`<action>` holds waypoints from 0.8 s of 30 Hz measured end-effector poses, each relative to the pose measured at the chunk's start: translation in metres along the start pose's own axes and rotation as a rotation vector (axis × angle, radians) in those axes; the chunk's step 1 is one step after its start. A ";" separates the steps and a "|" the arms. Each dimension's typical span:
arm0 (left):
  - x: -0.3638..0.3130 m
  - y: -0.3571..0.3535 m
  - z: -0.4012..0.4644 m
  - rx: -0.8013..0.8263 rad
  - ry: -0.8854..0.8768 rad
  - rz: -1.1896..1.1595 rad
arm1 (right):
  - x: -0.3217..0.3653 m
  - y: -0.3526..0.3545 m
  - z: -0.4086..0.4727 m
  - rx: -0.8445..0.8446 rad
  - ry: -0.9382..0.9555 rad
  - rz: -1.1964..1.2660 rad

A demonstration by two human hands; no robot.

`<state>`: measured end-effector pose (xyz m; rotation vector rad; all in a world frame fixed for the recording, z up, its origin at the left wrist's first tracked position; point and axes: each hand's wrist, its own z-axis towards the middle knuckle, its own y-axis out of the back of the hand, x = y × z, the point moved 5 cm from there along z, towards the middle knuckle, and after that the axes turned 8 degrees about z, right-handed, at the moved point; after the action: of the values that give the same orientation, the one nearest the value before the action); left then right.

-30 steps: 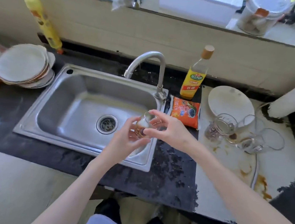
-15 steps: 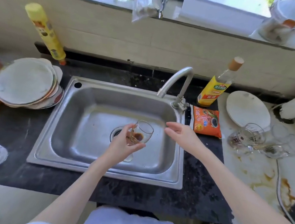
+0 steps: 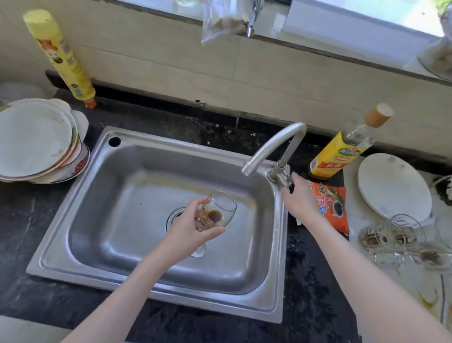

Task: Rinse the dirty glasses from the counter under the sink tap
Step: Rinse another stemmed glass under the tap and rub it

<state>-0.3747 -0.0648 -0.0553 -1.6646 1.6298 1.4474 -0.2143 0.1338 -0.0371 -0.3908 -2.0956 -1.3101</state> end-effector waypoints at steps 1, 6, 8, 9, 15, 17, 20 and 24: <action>0.000 -0.001 0.004 0.002 0.007 0.005 | -0.001 0.000 0.004 -0.011 0.006 0.001; 0.002 -0.008 0.018 0.019 0.036 0.006 | -0.009 -0.002 0.010 -0.115 0.059 0.019; 0.002 -0.011 0.020 0.028 0.052 0.013 | -0.012 -0.005 0.005 -0.132 0.079 0.008; 0.002 -0.012 0.020 0.038 0.054 0.019 | -0.014 -0.007 0.003 -0.131 0.093 0.001; 0.003 -0.013 0.026 0.053 0.059 0.014 | -0.017 -0.028 -0.006 -0.058 0.277 -0.195; 0.003 -0.012 0.029 0.049 0.067 0.024 | -0.021 -0.040 -0.008 -0.019 0.299 -0.274; 0.003 -0.012 0.031 0.047 0.083 0.030 | -0.023 -0.055 -0.007 -0.014 0.346 -0.351; 0.006 -0.015 0.031 0.050 0.113 0.062 | -0.022 -0.062 -0.006 0.001 0.363 -0.438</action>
<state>-0.3748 -0.0382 -0.0780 -1.7095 1.7780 1.3512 -0.2297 0.1017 -0.0924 0.3101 -1.9268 -1.4885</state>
